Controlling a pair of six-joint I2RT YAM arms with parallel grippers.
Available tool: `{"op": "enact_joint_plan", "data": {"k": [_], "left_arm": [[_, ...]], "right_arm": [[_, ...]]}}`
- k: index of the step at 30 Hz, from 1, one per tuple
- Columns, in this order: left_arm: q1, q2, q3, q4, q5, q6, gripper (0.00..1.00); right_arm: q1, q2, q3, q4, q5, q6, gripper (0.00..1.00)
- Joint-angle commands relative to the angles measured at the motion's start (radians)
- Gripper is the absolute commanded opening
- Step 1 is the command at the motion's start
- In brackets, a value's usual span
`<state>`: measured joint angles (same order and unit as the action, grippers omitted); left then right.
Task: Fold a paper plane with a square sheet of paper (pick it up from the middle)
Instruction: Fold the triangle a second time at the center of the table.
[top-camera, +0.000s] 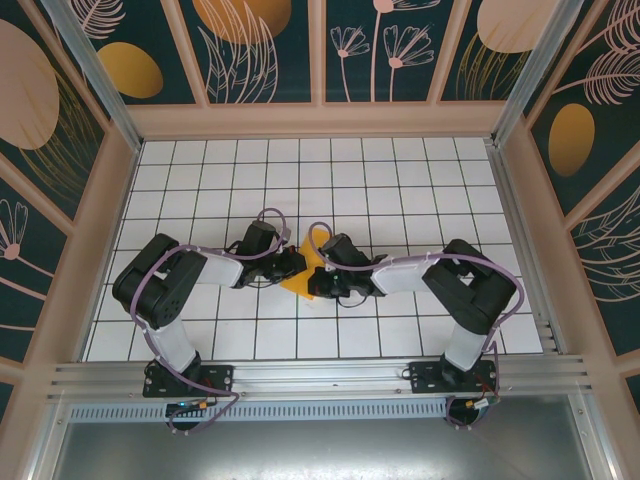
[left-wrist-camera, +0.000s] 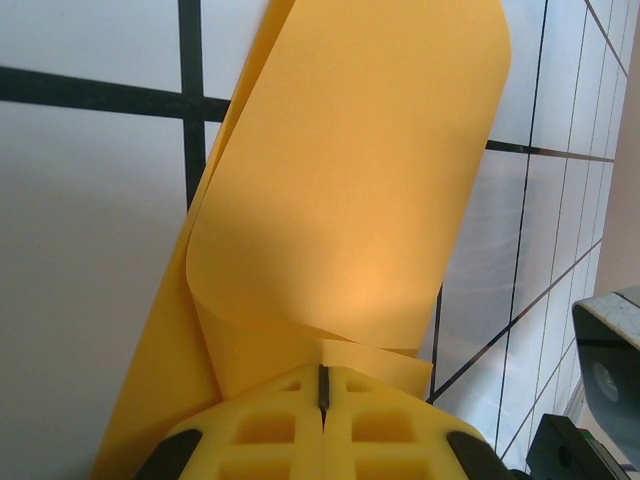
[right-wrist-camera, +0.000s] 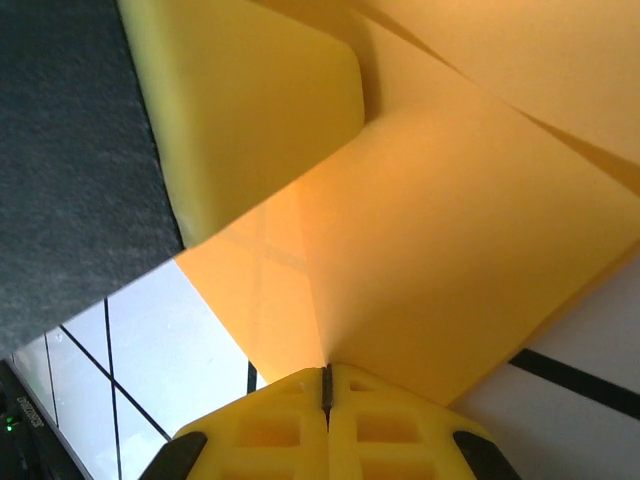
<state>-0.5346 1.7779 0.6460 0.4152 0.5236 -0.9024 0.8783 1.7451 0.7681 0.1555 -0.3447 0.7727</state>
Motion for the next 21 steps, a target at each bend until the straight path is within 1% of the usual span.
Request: {"op": "enact_joint_plan", "data": {"k": [1, 3, 11, 19, 21], "left_arm": [[0.004, 0.035, -0.017, -0.054, -0.022, 0.017, 0.00], [0.004, 0.035, -0.018, -0.055, -0.024, 0.017, 0.00], [0.004, 0.034, -0.020, -0.055, -0.025, 0.018, 0.00], [0.004, 0.029, -0.021, -0.054, -0.019, 0.020, 0.00], [0.004, 0.025, -0.023, -0.056, -0.020, 0.020, 0.00]], "right_arm": [[0.022, -0.012, -0.036, -0.075, -0.054, -0.008, 0.06], [0.027, -0.018, -0.039, -0.097, -0.042, -0.013, 0.06], [0.033, -0.043, -0.057, -0.132, -0.061, -0.037, 0.07], [0.031, -0.085, -0.037, -0.186, -0.012, -0.039, 0.07], [0.033, -0.116, -0.022, -0.170, -0.005, -0.026, 0.07]]}}
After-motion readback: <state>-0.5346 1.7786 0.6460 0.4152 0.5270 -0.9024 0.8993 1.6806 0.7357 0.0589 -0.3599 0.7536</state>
